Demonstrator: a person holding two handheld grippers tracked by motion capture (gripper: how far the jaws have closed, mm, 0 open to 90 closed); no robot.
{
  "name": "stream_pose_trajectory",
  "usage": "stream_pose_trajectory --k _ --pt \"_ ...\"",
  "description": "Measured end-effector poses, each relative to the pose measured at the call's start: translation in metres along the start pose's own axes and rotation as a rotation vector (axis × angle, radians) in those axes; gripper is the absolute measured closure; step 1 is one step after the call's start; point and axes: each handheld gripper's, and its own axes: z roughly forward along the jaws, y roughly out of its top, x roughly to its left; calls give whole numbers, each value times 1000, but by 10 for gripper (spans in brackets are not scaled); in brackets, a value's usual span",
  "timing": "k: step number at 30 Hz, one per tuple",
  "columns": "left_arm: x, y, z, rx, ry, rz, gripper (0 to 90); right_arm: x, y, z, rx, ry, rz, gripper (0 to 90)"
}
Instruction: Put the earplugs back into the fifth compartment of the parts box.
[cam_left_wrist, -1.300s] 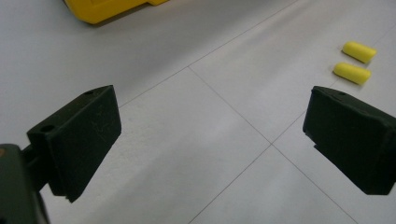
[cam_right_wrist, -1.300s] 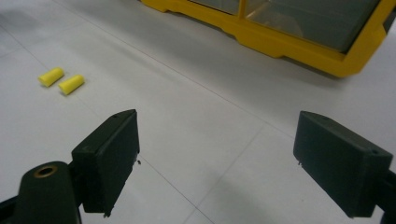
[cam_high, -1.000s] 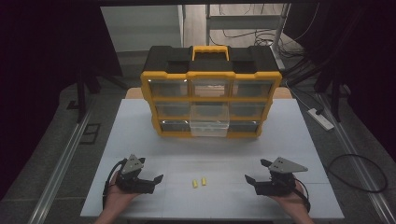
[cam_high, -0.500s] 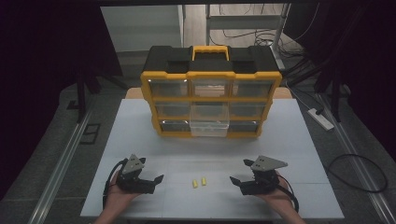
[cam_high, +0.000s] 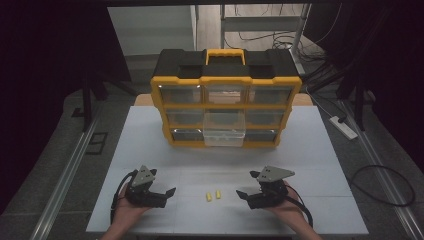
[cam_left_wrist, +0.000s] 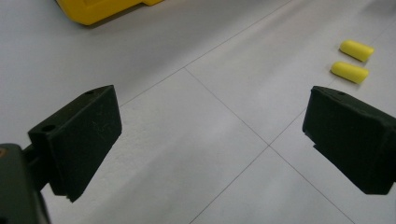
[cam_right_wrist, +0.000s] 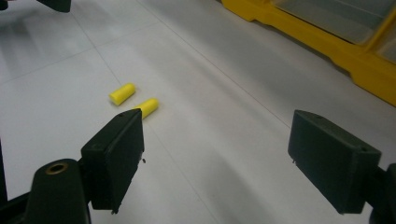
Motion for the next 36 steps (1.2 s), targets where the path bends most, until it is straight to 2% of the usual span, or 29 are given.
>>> stream_pose_trajectory --k 22,36 --pt "-1 1 1 1 -6 5 46 21 18 35 71 80 -78 208" --pt "-1 1 2 3 -8 8 46 28 24 58 132 105 -95 243"
